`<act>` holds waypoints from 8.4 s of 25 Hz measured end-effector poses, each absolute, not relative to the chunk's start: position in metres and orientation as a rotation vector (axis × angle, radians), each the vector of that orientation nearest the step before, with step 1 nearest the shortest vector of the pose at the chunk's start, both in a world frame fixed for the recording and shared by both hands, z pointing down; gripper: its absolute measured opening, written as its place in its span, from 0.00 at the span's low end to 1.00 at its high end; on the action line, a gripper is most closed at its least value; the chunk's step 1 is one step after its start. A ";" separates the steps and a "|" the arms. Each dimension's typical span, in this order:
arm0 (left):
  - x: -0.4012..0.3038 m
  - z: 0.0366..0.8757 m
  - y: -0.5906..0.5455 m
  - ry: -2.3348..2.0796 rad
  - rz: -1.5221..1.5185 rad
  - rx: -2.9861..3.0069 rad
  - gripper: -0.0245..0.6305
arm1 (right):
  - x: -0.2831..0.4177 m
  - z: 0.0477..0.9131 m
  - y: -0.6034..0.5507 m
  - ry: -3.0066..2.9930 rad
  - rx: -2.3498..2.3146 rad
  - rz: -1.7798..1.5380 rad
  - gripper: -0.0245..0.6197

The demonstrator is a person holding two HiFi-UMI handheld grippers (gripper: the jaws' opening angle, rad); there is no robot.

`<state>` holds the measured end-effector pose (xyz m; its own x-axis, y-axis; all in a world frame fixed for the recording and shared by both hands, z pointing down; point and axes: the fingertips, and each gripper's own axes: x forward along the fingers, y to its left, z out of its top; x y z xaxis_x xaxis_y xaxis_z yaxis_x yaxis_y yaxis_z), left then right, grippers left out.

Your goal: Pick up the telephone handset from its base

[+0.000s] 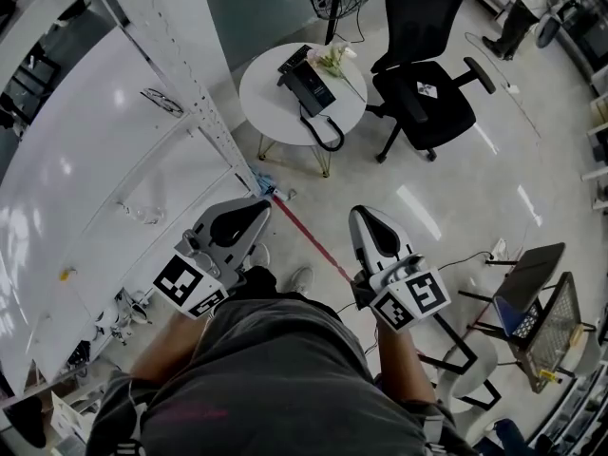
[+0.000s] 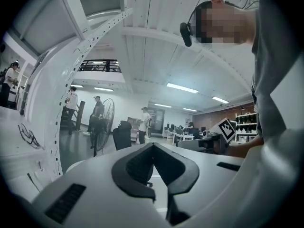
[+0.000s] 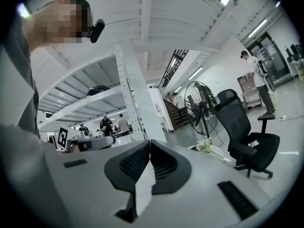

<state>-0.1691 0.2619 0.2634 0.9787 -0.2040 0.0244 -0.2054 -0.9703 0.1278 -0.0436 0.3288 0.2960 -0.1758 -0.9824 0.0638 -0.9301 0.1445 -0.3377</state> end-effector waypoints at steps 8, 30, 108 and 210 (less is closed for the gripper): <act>-0.154 0.276 0.244 -0.309 0.037 2.965 0.06 | -0.030 0.306 0.312 2.241 -1.902 -0.498 0.07; -0.072 0.293 0.070 -0.118 0.050 2.960 0.06 | 0.029 0.319 0.139 2.166 -2.019 -0.555 0.07; 0.054 0.693 -0.147 -0.715 0.209 2.037 0.26 | 0.156 0.574 -0.117 2.743 -1.445 -1.252 0.07; -0.002 0.262 -0.114 -0.546 -0.008 2.823 0.15 | 0.129 0.298 -0.096 2.651 -1.742 -0.370 0.07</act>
